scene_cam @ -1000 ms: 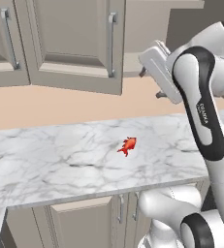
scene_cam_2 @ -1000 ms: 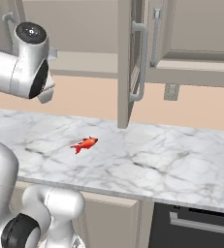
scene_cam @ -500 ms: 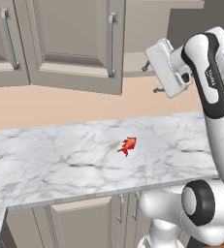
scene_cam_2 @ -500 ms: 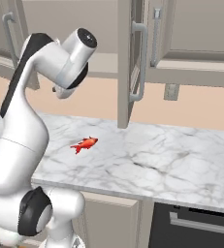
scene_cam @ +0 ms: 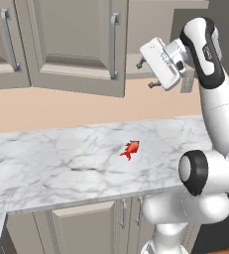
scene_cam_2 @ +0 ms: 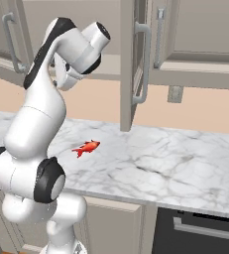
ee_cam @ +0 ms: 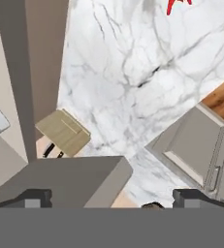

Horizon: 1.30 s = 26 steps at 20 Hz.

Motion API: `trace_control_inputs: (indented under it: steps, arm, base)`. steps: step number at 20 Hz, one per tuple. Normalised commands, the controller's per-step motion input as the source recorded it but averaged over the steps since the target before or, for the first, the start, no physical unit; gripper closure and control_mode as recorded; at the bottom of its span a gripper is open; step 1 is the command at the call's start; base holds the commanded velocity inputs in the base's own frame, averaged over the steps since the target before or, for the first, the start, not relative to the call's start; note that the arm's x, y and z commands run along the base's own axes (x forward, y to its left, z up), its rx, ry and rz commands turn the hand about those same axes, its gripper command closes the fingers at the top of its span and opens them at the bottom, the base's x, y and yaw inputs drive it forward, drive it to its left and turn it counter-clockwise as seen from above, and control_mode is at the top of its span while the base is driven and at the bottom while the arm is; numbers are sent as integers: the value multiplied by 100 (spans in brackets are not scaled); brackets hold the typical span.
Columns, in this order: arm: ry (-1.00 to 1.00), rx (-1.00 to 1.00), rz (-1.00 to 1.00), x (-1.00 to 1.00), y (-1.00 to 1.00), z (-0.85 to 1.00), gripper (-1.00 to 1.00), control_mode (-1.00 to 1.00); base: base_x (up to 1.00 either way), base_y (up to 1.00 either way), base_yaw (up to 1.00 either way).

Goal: Retrieve the tupperware from the cabinet, then place the raw meat into the tupperware to avoid contamination.

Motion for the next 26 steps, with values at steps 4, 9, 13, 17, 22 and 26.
trace_control_inputs:
  steps: [4, 9, 13, 17, 22, 26]
  arm:
    - [14, 11, 5, 22, 22, 0, -100, -100]
    - [11, 15, 0, 0, 46, -7, -100, -100]
    - [16, 7, 5, 0, 49, -4, -100, -100]
    - [19, 0, 13, 0, 56, -12, -100, -100]
    - [21, 0, 17, -16, 63, -10, -100, -100]
    - [22, 0, 18, -50, 69, -8, -100, -100]
  base:
    - [0, 0, 0]
    - [0, 0, 0]
    - [0, 0, 0]
    - [0, 0, 0]
    - [0, 0, 0]
    - [0, 0, 0]
